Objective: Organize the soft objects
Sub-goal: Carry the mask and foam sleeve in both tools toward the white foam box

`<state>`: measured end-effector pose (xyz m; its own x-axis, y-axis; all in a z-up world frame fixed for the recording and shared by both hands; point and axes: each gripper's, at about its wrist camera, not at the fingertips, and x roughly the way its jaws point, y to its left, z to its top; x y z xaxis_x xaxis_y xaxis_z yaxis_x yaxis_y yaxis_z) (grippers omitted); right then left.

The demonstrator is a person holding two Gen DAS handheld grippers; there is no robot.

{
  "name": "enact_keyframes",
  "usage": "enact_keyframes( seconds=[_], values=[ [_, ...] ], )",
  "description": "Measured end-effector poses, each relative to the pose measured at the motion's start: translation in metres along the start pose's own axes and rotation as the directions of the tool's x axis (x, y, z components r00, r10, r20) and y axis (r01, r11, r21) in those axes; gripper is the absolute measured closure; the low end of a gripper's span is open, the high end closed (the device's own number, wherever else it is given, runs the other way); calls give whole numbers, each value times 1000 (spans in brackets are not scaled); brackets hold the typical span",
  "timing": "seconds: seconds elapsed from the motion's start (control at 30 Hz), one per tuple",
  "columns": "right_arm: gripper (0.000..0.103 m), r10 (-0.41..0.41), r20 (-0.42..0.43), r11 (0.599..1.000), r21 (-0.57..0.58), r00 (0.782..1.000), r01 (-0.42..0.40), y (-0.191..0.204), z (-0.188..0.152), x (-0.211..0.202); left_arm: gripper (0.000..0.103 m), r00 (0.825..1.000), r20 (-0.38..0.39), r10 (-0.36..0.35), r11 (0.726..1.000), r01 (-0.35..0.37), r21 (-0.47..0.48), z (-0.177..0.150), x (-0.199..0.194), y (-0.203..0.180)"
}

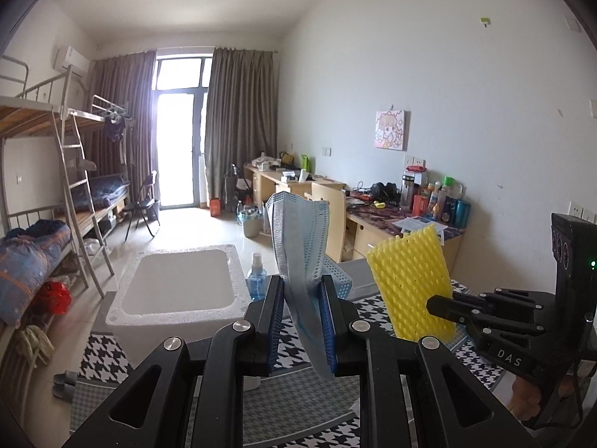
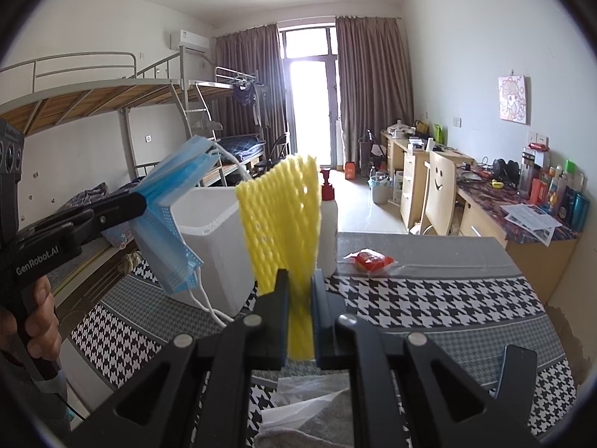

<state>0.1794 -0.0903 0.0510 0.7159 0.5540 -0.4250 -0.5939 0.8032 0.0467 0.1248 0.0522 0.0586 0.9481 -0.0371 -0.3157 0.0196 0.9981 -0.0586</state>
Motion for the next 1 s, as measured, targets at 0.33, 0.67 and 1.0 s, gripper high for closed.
enact_keyframes(
  seconds=[0.33,0.67,1.0],
  values=[
    [90,-10,2,1000,4,1000,10,-1,12,10,83,1000,17,2,1000,-1,-22,15,8,10],
    [90,11,6,1000,-23,1000,-11,5,23,18,83,998,40,48,998,-47,-32,29,15,19],
    [90,37,5,998,-44,999,-37,14,39,27,83,991,53,120,991,-116,-71,38,22,37]
  ],
)
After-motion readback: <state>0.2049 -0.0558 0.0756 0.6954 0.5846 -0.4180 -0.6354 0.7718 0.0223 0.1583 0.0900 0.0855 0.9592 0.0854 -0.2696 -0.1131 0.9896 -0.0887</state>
